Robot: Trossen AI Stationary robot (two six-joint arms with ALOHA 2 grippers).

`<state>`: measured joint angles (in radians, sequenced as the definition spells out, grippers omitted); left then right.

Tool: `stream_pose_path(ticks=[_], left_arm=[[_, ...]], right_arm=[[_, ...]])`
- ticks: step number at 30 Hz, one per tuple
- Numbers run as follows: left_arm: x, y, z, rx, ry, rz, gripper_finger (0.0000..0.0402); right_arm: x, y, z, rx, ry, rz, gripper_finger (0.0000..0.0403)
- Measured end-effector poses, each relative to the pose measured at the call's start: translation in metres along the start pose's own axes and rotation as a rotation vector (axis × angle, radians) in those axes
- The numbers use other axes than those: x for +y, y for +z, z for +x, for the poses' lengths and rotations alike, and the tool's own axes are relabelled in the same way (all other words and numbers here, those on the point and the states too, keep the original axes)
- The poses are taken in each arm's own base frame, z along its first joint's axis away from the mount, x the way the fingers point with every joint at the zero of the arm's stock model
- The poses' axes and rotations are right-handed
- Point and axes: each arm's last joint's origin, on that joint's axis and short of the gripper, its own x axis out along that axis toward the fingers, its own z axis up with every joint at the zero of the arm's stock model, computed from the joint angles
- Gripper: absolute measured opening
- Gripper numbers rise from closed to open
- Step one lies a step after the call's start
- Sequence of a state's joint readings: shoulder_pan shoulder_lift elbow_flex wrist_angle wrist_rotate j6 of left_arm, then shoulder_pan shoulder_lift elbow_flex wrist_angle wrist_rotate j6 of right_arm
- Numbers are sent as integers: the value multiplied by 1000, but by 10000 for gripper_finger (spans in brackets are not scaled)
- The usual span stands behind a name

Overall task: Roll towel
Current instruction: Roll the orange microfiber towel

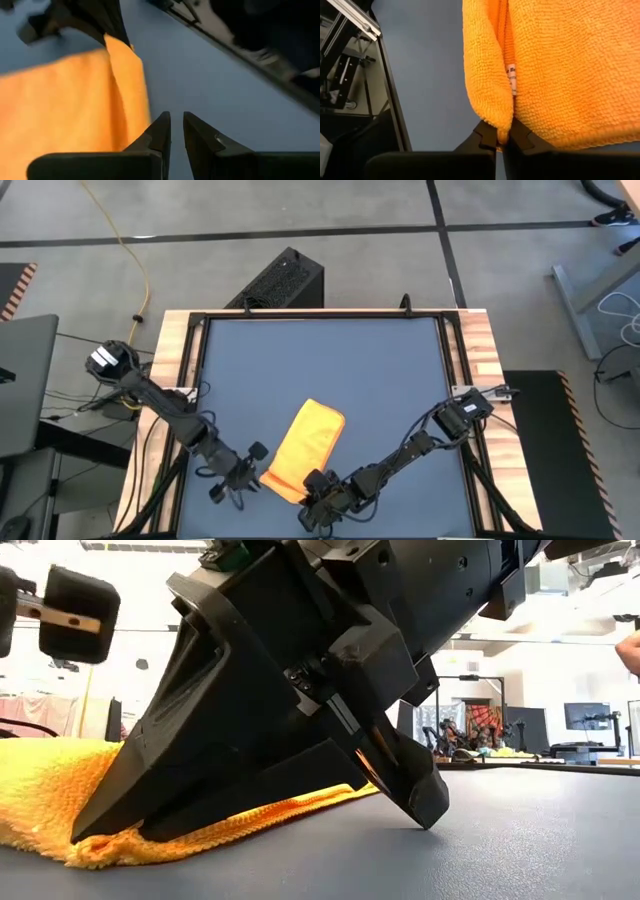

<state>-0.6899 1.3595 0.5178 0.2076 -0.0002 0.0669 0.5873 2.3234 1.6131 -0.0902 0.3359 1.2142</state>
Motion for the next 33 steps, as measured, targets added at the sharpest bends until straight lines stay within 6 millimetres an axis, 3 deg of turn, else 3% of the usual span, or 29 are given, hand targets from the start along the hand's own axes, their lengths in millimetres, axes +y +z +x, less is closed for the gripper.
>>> stream_pose_path(ticks=[5, 12, 16, 24, 33], left_arm=[[-10, -3, 9, 9, 80, 139, 80], [-11, -14, 23, 66, 121, 136, 158], [-11, -25, 33, 129, 131, 144, 175], [-5, -34, 44, 168, 154, 127, 145], [5, -39, 44, 213, 209, 69, 49]], right_arm=[[0, 0, 0, 1, -1, 15, 29], [0, -1, 0, -1, -1, 16, 32], [0, -1, 0, -2, -2, 22, 31], [0, -1, 0, -1, -2, 39, 34], [4, -8, -2, -2, 20, 36, 38]])
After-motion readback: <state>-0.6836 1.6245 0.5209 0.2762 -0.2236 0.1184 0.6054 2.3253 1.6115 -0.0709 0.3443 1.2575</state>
